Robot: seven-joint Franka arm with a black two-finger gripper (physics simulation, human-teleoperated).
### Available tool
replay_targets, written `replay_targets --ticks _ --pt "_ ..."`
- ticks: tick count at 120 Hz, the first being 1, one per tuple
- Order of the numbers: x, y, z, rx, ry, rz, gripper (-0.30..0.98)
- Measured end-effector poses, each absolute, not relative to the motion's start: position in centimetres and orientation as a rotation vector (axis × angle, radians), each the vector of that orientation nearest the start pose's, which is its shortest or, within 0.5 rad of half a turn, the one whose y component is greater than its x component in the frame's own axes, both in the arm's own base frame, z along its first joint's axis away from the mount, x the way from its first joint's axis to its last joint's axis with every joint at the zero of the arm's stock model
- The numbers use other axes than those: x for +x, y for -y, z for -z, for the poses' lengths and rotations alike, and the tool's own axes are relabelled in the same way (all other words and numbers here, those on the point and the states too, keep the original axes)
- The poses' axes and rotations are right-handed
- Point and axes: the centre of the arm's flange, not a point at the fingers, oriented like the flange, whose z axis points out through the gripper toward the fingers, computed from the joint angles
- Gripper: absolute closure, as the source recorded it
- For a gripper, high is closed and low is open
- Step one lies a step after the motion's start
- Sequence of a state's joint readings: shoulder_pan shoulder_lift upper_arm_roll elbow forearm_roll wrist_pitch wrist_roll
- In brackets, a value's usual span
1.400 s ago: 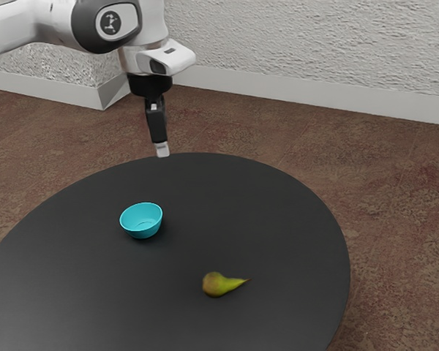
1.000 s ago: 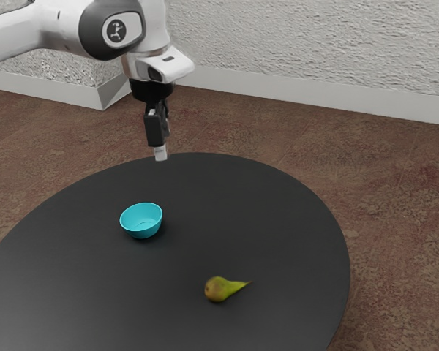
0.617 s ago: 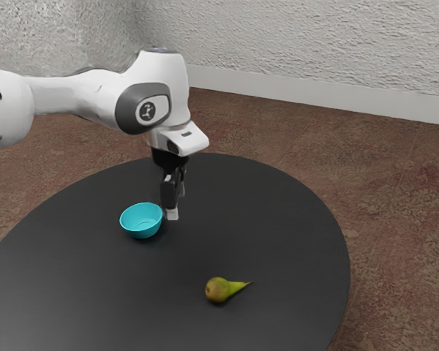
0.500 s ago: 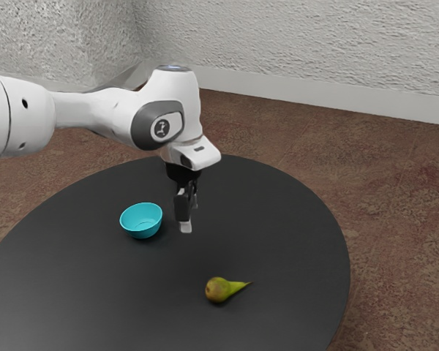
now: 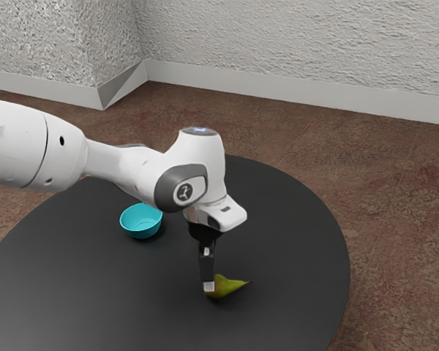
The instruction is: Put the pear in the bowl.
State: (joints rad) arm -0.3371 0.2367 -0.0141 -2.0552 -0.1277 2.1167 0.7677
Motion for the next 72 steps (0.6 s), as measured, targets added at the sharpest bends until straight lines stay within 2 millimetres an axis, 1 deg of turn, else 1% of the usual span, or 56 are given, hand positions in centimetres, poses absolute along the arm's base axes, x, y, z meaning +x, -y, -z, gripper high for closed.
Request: replay_targets --ticks 6,11,18,28,48,60,72 --pt "52.5 20.8 -30.6 -2.839 -1.625 -0.250 0.00" --pt "52.4 21.0 -30.2 -2.840 -1.615 -0.258 0.00" --pt "52.5 20.9 -29.8 -2.828 -1.612 -0.264 0.00" --pt "52.6 20.5 -29.7 -2.768 -1.640 -0.268 0.00" --pt "53.4 20.6 -28.8 -2.678 -1.690 -0.258 0.00" --pt "54.5 20.9 -28.2 -2.655 -1.704 -0.227 0.00" --pt "55.2 20.9 -26.7 -2.653 -1.710 -0.228 0.00"
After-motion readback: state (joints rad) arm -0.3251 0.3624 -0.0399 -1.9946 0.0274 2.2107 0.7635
